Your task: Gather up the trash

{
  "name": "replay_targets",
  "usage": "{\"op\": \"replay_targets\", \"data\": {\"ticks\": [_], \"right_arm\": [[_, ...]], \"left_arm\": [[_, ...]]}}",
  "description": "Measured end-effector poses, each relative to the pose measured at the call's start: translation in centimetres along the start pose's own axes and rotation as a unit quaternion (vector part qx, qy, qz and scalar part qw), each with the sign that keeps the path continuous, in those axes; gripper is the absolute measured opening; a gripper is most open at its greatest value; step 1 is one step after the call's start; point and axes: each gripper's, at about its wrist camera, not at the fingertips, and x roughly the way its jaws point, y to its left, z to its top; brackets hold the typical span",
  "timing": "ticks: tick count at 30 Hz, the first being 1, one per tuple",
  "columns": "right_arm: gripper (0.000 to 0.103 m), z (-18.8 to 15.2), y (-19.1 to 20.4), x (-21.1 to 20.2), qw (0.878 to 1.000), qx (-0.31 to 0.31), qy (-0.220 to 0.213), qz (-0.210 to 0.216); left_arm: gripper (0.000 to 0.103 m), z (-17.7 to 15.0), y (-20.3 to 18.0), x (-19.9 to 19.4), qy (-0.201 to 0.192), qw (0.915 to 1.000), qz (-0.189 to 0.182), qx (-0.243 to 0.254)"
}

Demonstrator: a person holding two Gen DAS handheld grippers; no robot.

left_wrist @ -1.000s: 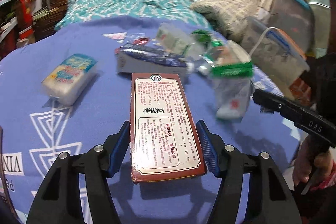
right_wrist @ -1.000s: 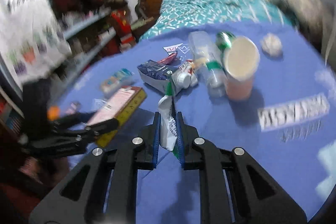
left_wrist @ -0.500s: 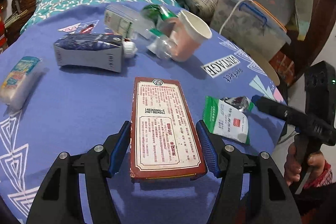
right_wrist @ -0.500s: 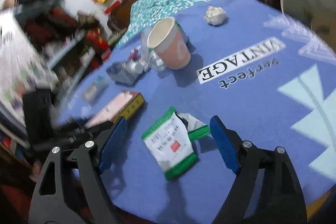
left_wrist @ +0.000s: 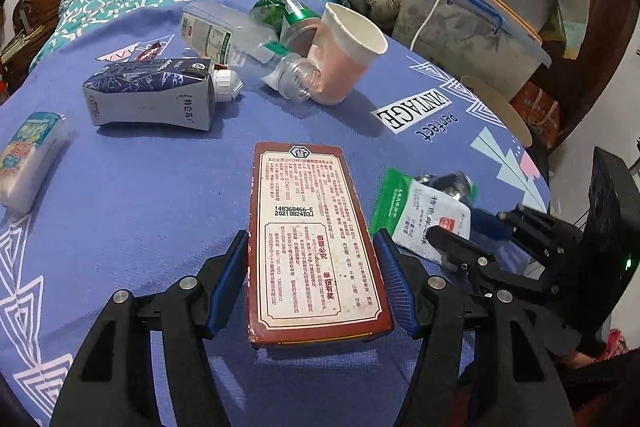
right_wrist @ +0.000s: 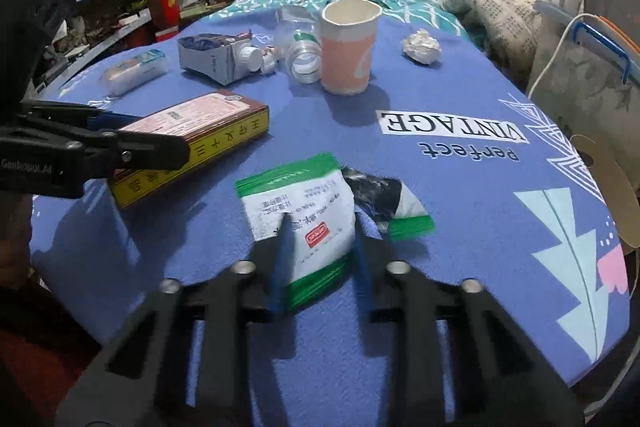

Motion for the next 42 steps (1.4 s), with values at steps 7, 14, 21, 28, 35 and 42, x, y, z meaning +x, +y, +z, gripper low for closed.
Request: {"op": "replay_targets", "data": {"ticks": [7,14,21,28,35,42], "right_arm": [[0.011,0.6,-4.2,-2.9,0.997,0.057,-0.054,-0.026],[0.011,0.8,-12.5,-4.8,0.984,0.133,-0.087,-0.082],[0.011,1.0,-22.8,-6.4,0.962,0.196,-0.112,-0.151],[0.011,1.1,-32.1,-6.4,0.942,0.255,-0.111,-0.187],[0.013,0.4,-36.2,-4.9,0.934,0.286,-0.096,-0.189],[0.083,-1.0,-38.1,-4.3,0.913,0.370,-0.111,-0.127]], "left_arm": [[0.059,1.8,-1.6,-0.4,-0.009,0.9994,-0.028,0.021],[0.059,5.3,-6.4,1.1,-0.002,0.9945,-0.082,0.065],[0.059,10.6,-14.2,5.3,0.003,0.9832,-0.121,0.136],[0.059,17.2,-23.1,13.0,0.034,0.9694,-0.167,0.177],[0.059,19.4,-28.4,18.0,0.039,0.9641,-0.157,0.211],[0.074,19.7,-29.8,20.1,0.035,0.9669,-0.127,0.219]]}}
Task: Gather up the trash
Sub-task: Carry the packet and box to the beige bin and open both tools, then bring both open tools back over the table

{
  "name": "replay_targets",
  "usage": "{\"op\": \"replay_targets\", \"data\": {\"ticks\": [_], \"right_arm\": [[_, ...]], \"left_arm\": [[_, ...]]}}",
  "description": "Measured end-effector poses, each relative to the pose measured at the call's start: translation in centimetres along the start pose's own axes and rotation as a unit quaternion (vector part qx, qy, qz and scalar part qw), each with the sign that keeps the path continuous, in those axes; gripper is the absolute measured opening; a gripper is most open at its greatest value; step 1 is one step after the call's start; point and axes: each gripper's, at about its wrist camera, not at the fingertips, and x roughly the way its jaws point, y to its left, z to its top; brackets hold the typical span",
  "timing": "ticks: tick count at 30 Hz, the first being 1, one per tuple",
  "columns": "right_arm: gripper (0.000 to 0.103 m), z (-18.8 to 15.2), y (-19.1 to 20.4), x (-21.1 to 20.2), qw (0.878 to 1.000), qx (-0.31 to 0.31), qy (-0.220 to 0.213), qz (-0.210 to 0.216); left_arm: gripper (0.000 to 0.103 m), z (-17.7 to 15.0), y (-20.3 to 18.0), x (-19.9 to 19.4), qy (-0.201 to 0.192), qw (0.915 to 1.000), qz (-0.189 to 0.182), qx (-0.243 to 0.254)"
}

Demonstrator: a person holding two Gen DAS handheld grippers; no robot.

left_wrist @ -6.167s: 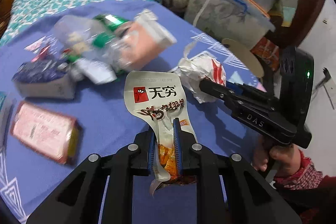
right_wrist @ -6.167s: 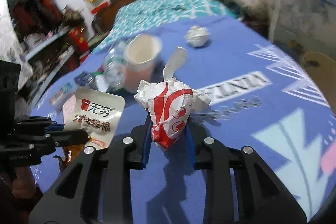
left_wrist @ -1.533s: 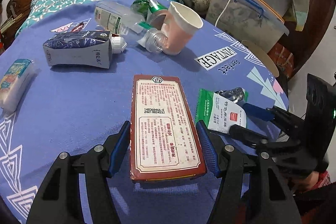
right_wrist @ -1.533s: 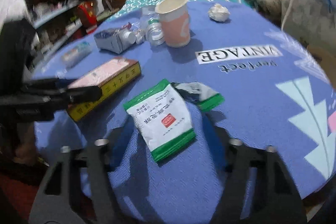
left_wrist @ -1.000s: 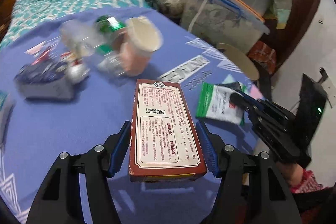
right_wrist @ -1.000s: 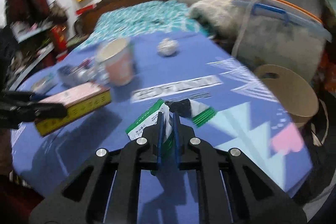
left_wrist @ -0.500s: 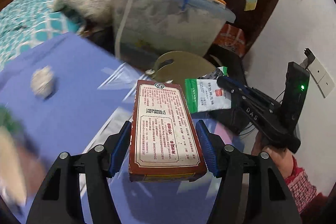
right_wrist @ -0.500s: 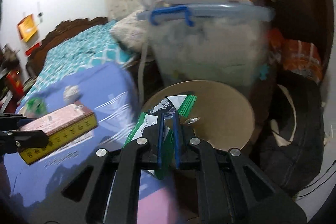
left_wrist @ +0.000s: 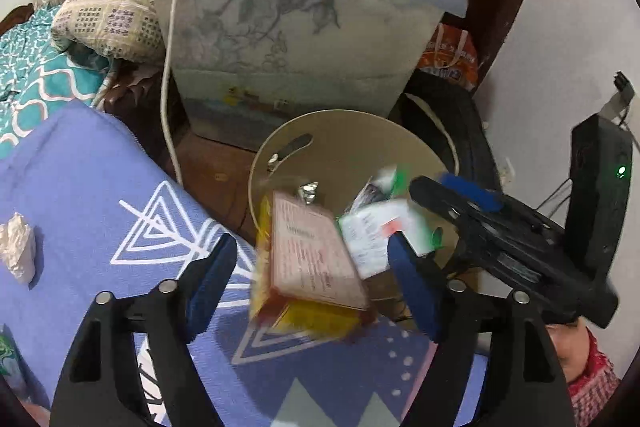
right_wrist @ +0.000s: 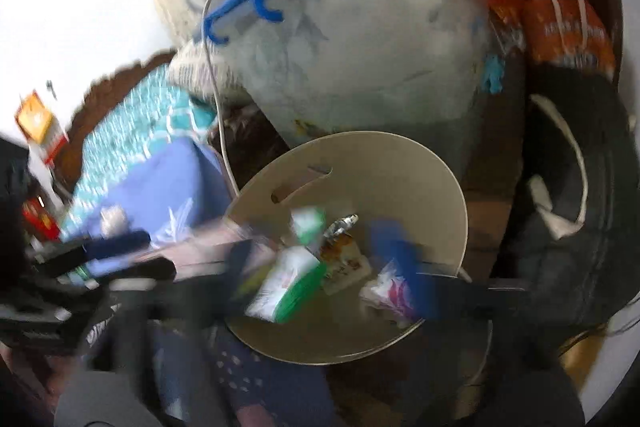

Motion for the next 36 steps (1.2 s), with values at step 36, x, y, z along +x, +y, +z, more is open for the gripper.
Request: {"op": "replay_targets", "data": {"ticks": [36], "right_arm": [[0.096,-14.4,30.6,-15.0,0.977,-0.122,-0.020,0.172]], "left_arm": [[0.078,-23.8,14.0,-31.4,-0.202,0.9442,0.223,-0.134]]}}
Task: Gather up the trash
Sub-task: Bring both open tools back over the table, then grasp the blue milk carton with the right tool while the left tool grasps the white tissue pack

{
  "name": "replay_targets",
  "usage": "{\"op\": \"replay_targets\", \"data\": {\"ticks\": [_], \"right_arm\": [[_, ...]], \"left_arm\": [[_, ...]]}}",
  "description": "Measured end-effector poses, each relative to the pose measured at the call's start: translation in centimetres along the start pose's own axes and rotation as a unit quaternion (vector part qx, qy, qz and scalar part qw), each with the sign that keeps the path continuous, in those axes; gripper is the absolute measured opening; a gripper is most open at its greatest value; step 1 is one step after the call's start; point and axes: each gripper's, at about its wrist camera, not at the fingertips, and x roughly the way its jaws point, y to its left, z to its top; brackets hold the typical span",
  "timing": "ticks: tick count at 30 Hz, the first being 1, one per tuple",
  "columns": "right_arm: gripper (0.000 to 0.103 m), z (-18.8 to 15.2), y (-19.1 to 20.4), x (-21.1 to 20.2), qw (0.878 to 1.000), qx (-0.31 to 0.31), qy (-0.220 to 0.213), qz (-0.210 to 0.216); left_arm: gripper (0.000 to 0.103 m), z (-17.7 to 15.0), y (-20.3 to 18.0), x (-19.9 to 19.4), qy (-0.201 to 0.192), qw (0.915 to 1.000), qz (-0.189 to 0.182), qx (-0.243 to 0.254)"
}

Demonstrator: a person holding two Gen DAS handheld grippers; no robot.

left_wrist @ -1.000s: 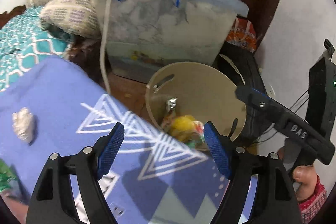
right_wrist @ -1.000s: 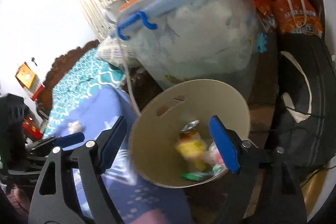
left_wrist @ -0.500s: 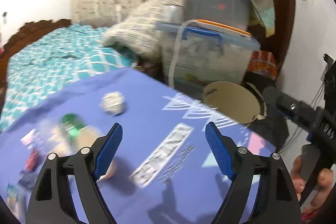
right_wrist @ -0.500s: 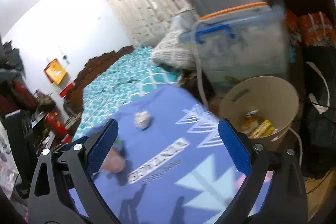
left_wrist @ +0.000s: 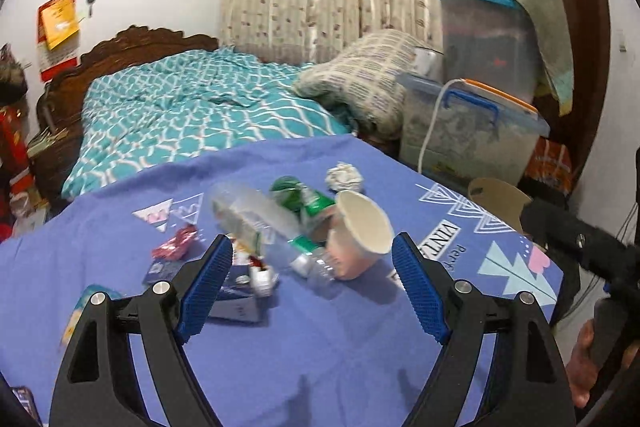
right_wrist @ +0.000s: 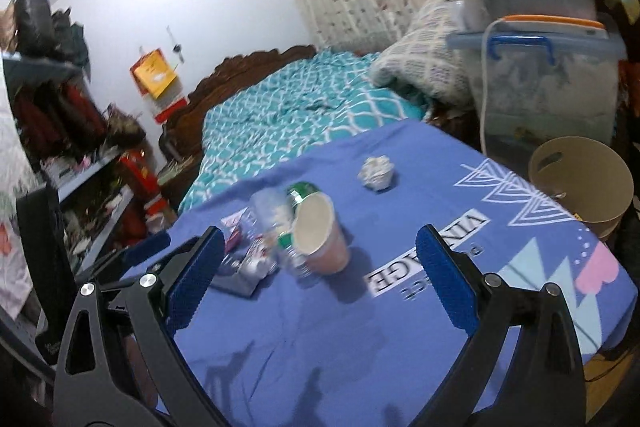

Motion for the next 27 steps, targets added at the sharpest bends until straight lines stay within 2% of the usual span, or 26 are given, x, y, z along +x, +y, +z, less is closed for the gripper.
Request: {"op": "replay_targets", "data": {"ticks": [8,17,21,27], "right_arm": [[0.096,-0.5,2.2,0.0,0.999,-0.036,0.000,-0.008],[0.096,-1.1,2.5,0.7,0.999,-0.036,0.012,-0.005],[0.096,-1.4,2.6,0.8,0.999,-0.038,0.007,-0.010],[0.096,-1.8,2.5,1.1,0.999,-0.040,0.008,-0.015]], "left_arm": [[0.078,-0.9,2.4,-1.2,-0.020,0.9995,0.010,-0.021],[0.078,-1.7,3.6,-1.5,-0.041,0.9982,0.032,-0.029],[0.078,-2.4,3.6,-2.0,-0.073,0.9944,0.073,-0.023],[0.078,-4.4,4.5,-1.8,-0.125,0.9798,0.152,-0.034]]}}
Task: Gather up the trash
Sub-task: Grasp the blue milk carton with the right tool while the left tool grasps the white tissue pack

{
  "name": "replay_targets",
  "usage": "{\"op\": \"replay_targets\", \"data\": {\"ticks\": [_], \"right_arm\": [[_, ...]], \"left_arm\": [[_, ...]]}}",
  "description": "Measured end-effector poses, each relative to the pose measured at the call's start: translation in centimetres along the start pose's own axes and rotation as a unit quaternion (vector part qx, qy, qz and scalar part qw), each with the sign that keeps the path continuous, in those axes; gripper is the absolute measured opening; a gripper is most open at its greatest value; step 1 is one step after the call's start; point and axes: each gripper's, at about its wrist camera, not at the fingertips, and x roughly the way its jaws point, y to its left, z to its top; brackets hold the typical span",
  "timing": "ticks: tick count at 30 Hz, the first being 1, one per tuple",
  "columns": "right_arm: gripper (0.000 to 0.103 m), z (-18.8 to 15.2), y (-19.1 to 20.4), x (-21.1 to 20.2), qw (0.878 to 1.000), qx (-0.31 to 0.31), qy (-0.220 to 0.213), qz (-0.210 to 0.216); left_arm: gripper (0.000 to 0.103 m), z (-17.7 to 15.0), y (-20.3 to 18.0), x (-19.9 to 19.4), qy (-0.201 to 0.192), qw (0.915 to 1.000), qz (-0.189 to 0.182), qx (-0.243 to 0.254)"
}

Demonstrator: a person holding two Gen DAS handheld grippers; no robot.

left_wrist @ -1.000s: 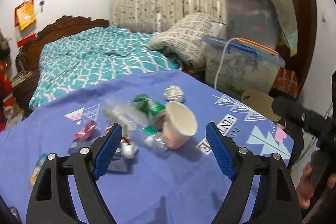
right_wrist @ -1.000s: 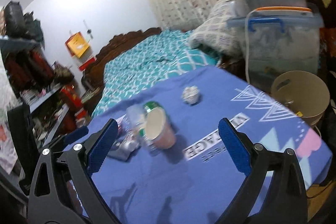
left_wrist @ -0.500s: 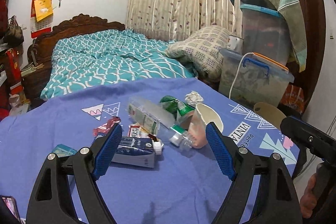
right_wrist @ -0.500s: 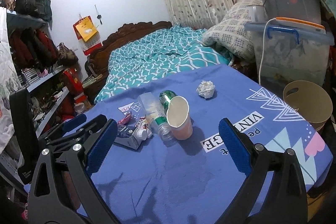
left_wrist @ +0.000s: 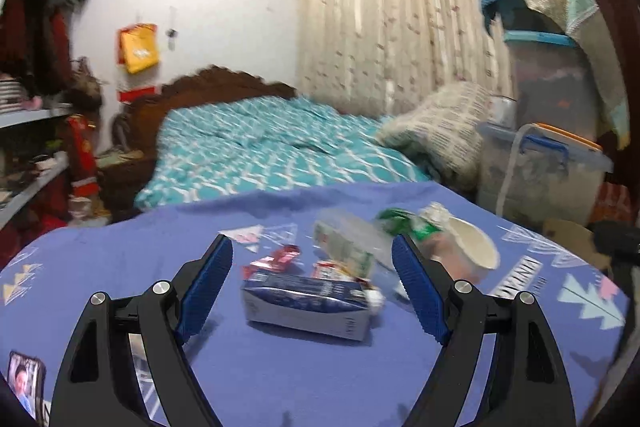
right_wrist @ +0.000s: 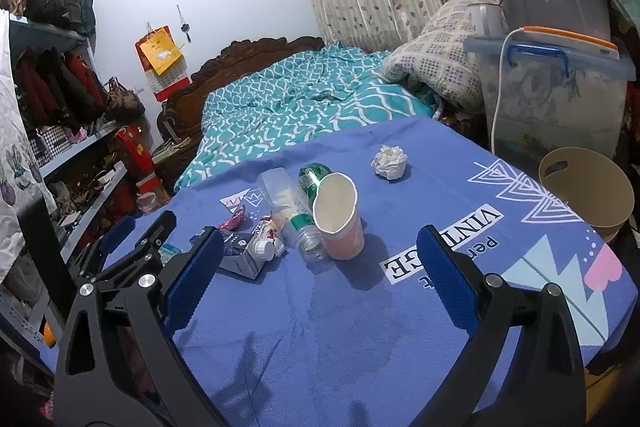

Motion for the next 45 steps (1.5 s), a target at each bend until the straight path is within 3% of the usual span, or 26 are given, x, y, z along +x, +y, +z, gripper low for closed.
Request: {"op": "replay_targets", "data": {"ticks": [5,10,14,19,27,34,38,43,45], "right_arm": [[0.096,-0.2,0.2,0.1,1.000,-0.002,0.002,0.000],[0.096,-0.4,0.4,0.4,1.000,-0.005,0.005,0.003],[0.096,-0.5,0.5,0.6,1.000,-0.006,0.007,0.004],[0.096,-0.6,0.1,1.1,1.000,-0.004,0.011,0.008],[0.096,-0.8,-0.4,1.9,1.000,0.003,0.024,0.012],[0.095,-0.7,-0.8,3.2,0.999,-0.017,0.037,0.013],[0.081,-0.9,0.3,5.2,0.996,-0.047,0.068,0.045],[0.079,-1.0,5.1,10.3,0.976,-0.148,0.118,0.110],[0.079,-0.7,7.5,13.1,0.965,-0.187,0.131,0.127]], "left_arm": [[0.078,-1.0,0.9,-0.4,-0.027,0.9988,0.040,-0.006],[0.091,-2.1,0.6,-1.3,-0.055,0.9966,0.061,0.001],[0.095,-2.1,-0.1,-0.8,-0.045,0.9972,0.058,0.017],[0.094,-2.2,1.2,0.4,-0.008,0.9980,0.061,-0.012],[0.094,-2.4,2.2,0.4,-0.002,0.9968,0.072,-0.035],[0.094,-2.2,4.5,2.0,0.069,0.9937,0.052,-0.071],[0.093,-2.5,7.0,1.7,0.110,0.9869,0.030,-0.114],[0.075,-3.9,10.2,0.3,0.161,0.9761,-0.013,-0.145],[0.071,-4.2,11.5,-0.6,0.170,0.9743,-0.012,-0.148]]}}
